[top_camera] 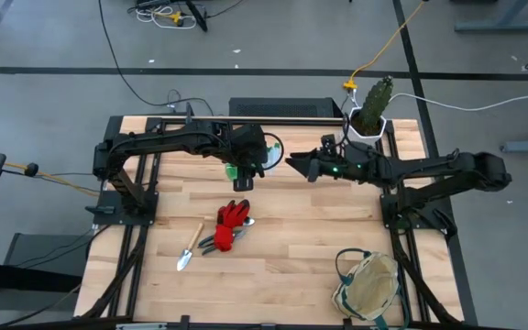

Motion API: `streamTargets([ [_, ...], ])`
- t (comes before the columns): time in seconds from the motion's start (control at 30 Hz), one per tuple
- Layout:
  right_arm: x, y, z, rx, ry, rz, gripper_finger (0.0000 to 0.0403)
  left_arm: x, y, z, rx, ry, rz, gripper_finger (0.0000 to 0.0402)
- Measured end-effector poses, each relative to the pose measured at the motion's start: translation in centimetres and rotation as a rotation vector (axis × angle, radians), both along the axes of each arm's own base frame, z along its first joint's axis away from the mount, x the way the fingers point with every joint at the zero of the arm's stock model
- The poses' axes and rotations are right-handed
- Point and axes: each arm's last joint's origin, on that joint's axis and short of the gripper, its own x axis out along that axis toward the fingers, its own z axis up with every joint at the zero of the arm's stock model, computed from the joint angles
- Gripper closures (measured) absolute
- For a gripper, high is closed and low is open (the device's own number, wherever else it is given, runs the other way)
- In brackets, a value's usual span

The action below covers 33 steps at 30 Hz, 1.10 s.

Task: Pick & Place Garden tools in Gardening bag
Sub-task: Put the green spray bottle into the gardening tool bag

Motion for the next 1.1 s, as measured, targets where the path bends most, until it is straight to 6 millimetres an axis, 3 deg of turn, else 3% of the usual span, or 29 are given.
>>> streamTargets([
  [0.33, 2.4, -1.4, 2.0, 0.013, 0.196, -0.032, 0.012, 0.0, 0.0, 0.0, 0.017, 0.003, 0.0, 0.023],
  [0.63, 3.8, -2.4, 0.8, 0.127, 0.193, -0.065, 0.012, 0.0, 0.1, 0.0, 0.047, 0.011, 0.011, 0.023],
  [1.1, 4.7, -2.6, 0.6, 0.16, 0.125, -0.1, 0.012, 0.0, 0.2, 0.0, 0.083, 0.018, 0.013, 0.023],
])
